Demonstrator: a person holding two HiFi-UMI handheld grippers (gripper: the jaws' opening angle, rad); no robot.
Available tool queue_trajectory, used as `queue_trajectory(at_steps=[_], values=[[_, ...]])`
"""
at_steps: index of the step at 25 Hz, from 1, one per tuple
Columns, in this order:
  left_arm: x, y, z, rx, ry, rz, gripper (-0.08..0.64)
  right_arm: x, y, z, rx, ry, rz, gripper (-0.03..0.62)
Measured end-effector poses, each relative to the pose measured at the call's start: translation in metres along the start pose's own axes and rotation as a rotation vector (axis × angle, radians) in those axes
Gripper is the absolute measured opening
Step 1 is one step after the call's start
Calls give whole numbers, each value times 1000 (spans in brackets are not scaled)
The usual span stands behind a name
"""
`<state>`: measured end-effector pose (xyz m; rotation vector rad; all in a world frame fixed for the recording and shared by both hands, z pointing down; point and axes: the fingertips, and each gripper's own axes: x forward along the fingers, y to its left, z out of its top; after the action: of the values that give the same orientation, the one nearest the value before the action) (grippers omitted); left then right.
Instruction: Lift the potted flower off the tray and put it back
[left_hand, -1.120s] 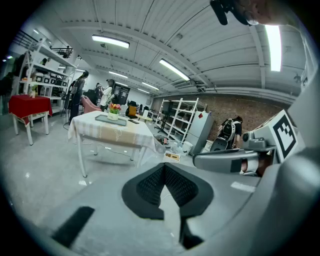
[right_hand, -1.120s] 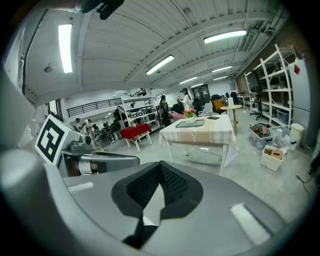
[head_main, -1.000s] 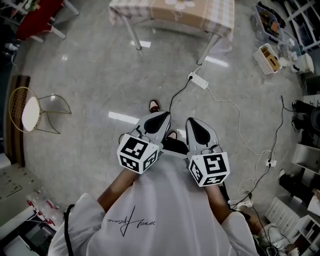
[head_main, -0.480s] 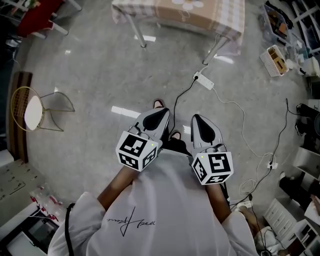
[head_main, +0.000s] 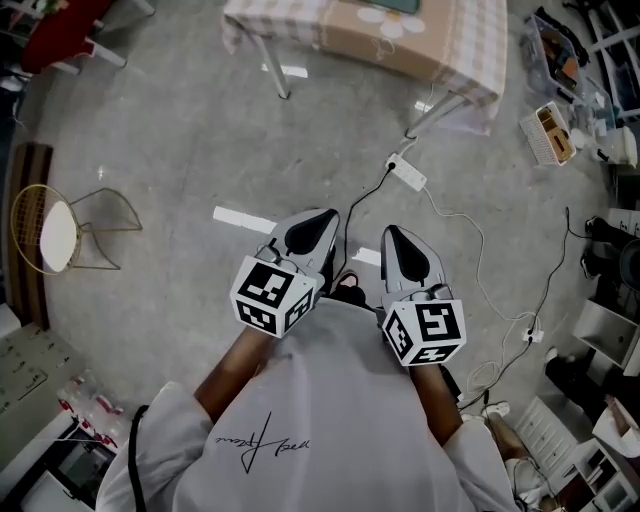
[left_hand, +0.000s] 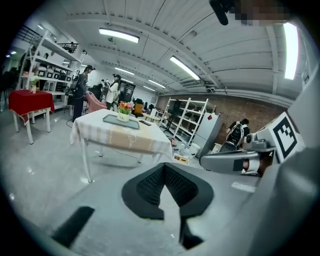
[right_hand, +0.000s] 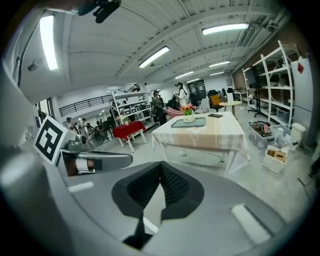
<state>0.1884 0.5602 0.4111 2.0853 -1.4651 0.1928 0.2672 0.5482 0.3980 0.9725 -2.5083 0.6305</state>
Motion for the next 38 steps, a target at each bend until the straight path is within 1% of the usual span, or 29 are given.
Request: queue_trajectory(at_steps=[4, 11, 14, 17, 20, 23, 26, 28, 33, 38], values=[[6, 36, 23, -12, -17, 7, 3, 32, 1, 25, -13, -7, -2, -6], [4, 90, 62, -43, -63, 5, 3, 79, 24, 66, 1, -57, 79, -8], [0, 110, 75, -78, -99, 32, 3, 89, 37, 78, 16, -79, 119, 0], [-3, 118, 80, -86, -107, 32, 5, 90, 49, 83, -12, -87, 158, 2], [-5, 119, 87, -78, -117, 21, 5, 92, 56, 89, -4, -89, 186, 2], [-7, 125, 96, -80, -133, 20, 5, 103, 59, 94, 0, -82, 180, 2], [-11, 133, 109, -85, -198, 43, 3, 115, 58, 98, -10, -65, 160, 3], [-10, 139, 116, -86, -217, 50, 5, 123, 56, 102, -8, -60, 162, 3], [5, 160, 130, -91, -199, 57, 5, 150, 45, 118, 5, -70, 172, 3], [35, 177, 152, -67, -168, 59, 3, 178, 26, 141, 13, -76, 181, 3]])
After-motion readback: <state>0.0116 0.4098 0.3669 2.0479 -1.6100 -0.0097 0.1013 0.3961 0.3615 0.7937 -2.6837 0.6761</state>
